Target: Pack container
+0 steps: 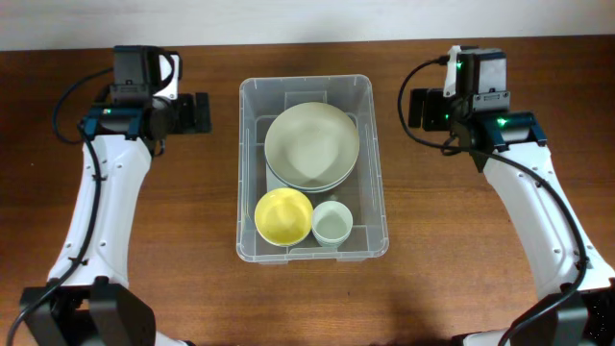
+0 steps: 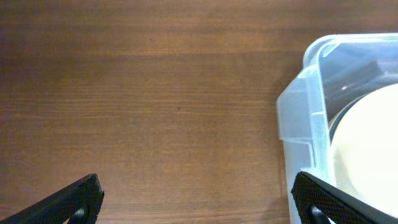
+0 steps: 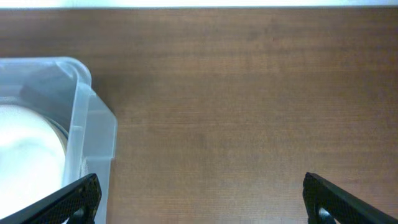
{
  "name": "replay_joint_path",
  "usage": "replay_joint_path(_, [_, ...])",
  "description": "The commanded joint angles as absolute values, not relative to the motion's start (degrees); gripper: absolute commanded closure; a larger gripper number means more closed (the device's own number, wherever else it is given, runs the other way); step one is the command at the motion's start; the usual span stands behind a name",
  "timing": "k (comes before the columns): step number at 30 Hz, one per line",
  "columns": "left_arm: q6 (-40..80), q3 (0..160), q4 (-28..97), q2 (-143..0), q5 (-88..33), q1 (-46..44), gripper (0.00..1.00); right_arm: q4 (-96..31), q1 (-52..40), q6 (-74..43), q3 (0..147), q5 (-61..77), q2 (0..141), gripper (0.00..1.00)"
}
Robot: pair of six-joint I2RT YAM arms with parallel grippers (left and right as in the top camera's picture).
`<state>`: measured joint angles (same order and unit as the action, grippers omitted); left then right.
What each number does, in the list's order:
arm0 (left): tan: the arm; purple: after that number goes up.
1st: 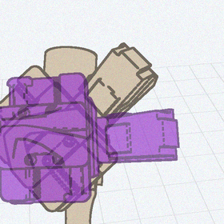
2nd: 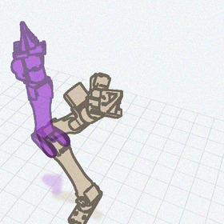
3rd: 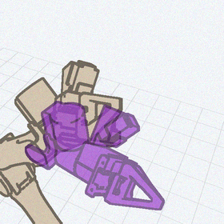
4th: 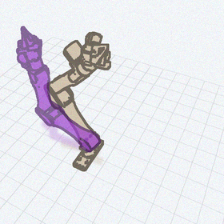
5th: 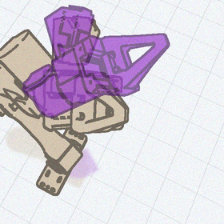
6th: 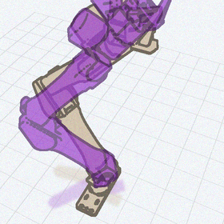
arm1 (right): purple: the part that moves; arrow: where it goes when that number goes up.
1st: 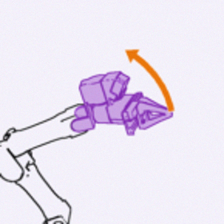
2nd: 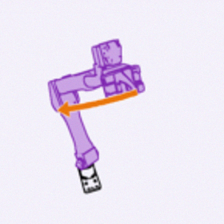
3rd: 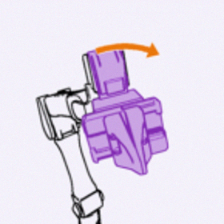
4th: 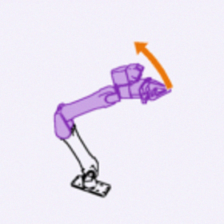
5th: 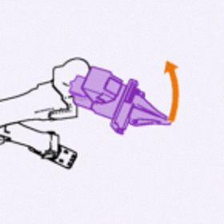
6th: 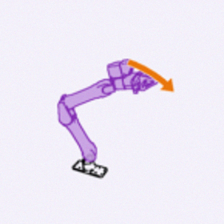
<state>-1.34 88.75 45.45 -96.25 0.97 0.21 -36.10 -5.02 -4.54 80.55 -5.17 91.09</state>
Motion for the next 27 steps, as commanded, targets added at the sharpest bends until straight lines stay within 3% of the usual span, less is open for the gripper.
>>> replay_joint_path(1, [-3.3,85.8,45.9,-96.7,-4.1,2.2,0.01,-37.7,-4.9,-5.5,80.6,-6.3,90.2,0.01])
replay_joint_path(13, [-3.5,72.5,43.3,-90.3,-5.2,2.9,0.01,-37.8,-4.9,-7.0,73.1,-6.3,82.6,0.01])
replay_joint_path(27, [0.6,44.3,37.6,-50.8,-5.2,2.9,0.01,-32.3,-4.9,-9.1,43.9,-6.7,53.0,0.01])
